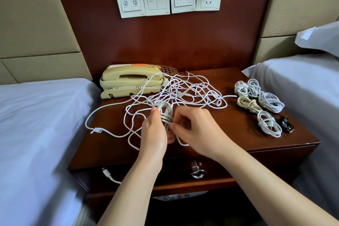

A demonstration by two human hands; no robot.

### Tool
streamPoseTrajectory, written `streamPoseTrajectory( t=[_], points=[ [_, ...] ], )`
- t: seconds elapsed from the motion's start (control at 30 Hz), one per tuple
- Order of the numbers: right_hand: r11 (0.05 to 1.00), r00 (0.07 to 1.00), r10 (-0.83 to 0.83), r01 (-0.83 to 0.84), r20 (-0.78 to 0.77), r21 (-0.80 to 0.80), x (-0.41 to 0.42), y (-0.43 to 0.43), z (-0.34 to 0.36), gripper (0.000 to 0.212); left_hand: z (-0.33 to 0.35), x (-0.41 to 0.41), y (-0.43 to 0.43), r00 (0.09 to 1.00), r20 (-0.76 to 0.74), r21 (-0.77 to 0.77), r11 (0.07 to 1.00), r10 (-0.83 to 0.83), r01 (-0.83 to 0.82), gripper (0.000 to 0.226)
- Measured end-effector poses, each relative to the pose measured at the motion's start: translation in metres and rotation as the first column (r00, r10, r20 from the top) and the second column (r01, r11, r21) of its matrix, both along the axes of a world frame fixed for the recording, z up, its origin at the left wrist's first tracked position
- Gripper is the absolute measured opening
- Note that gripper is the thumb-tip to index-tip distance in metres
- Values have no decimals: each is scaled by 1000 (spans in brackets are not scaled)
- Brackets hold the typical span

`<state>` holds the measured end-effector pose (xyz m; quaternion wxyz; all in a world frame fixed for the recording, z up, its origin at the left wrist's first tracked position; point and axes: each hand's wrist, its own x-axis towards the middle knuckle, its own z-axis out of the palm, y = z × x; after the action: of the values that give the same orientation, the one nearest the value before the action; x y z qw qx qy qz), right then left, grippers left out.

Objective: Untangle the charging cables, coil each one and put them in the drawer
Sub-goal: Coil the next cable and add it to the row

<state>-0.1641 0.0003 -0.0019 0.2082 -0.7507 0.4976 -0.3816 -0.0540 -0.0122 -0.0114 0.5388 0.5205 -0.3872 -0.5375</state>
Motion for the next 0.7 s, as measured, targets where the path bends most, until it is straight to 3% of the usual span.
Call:
streamPoseTrajectory(
  t=[0.17,0.47,0.6,0.7],
  points=[
    [992,994,-104,102,-15,-76,6,2,-3,12,4,-4,4,998,35,-39,998,58,-56,47],
    [874,959,-282,255,-6,-413,25,4,-14,17,11,-9,10,989,-13,-94,984,147,-148,37],
    [792,938,-339,243,-73,-560,27,4,-13,19,4,-5,3,985,-83,-61,986,148,-154,40],
    [813,965,-255,178,-64,-554,23,0,-14,14,3,-4,1,984,-107,-26,989,140,-143,38]
  ],
)
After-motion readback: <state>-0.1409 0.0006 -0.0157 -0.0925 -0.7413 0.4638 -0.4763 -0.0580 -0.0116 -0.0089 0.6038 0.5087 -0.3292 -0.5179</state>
